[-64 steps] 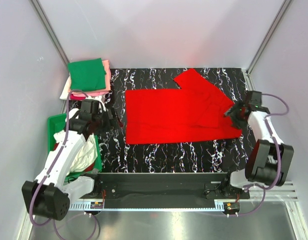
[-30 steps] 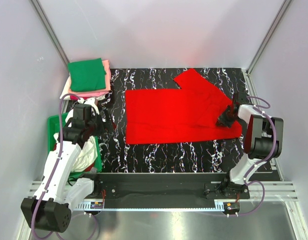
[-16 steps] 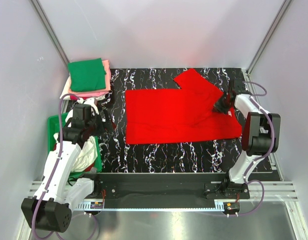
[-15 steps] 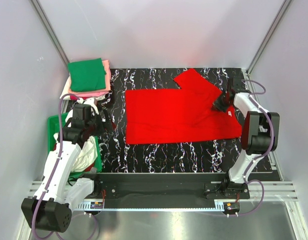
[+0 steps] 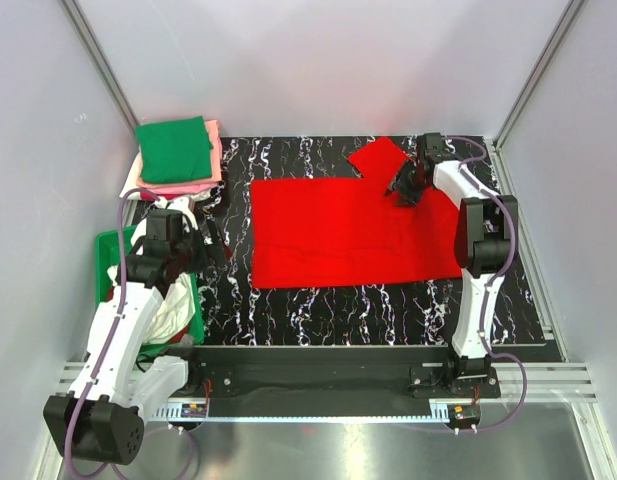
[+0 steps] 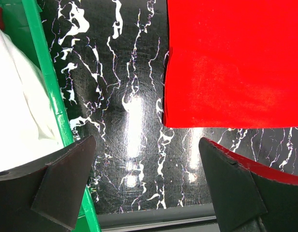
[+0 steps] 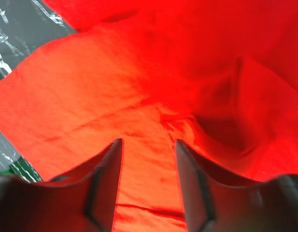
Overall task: Fold and stack the t-shirts
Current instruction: Fold the tshirt
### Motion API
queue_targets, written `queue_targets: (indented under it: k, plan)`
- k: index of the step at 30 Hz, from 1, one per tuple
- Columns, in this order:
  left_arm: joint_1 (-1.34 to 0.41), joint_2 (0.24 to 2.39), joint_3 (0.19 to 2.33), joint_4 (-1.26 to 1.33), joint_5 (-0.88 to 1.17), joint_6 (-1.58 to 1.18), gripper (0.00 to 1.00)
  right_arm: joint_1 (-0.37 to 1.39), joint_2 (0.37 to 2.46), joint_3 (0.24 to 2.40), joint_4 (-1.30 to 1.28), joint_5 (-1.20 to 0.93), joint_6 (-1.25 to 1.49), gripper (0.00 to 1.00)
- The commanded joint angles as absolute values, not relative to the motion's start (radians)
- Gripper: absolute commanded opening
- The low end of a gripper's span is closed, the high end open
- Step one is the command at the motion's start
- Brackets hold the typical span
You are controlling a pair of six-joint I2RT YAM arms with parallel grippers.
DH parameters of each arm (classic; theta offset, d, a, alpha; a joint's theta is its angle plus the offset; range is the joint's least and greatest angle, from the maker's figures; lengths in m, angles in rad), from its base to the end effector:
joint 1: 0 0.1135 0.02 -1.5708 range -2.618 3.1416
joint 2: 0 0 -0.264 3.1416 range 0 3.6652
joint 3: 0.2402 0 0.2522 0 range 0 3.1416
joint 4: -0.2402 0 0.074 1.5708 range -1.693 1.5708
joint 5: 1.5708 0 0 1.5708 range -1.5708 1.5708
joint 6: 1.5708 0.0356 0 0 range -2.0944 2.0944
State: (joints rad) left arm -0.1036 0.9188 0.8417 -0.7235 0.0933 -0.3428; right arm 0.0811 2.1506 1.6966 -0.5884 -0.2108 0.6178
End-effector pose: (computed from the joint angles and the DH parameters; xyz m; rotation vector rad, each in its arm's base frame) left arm 0.1835 -0.0224 0.2857 -0.2403 2.3790 -0.3233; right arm 0.4638 0.0452 0.1869 0.6343 2.5949 0.5127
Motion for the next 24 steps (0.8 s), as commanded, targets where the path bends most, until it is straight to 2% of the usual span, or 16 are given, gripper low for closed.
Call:
queue_targets:
  k: [1, 4, 5, 8, 13, 15, 18, 24]
  plan:
    - [-0.098, 0.917, 0.842, -0.68, 0.089, -0.33, 0.95, 0.08, 2.163, 1.792, -0.617, -0.255, 0.566, 0.57]
    - [-0.098, 0.917, 0.844, -0.681, 0.083, -0.33, 0.95, 0.08, 2.155, 1.844, -0.659, -0.241, 0.505, 0.62]
    - [-0.098, 0.916, 0.844, -0.683, 0.081, -0.331, 0.95, 0.078, 2.132, 1.856, -0.688, -0.22, 0.486, 0.68]
    - [-0.098, 0.925, 0.845, -0.687, 0.072, -0.34, 0.95, 0.04, 2.036, 1.797, -0.699, -0.137, 0.454, 0.73]
    - [-0.113, 1.017, 0.835, -0.623, 0.172, -0.402, 0.95, -0.089, 1.84, 1.528, -0.638, -0.146, 0.506, 0.73]
    - [-0.176, 1.106, 0.839, -0.557, 0.17, -0.443, 0.95, -0.11, 1.776, 1.389, -0.563, -0.184, 0.512, 0.73]
    - [-0.265, 1.248, 0.886, -0.47, 0.187, -0.48, 0.95, -0.114, 1.789, 1.312, -0.557, -0.213, 0.494, 0.72]
    - [-0.304, 1.586, 1.024, -0.371, 0.267, -0.529, 0.93, -0.114, 1.862, 1.201, -0.483, -0.195, 0.508, 0.71]
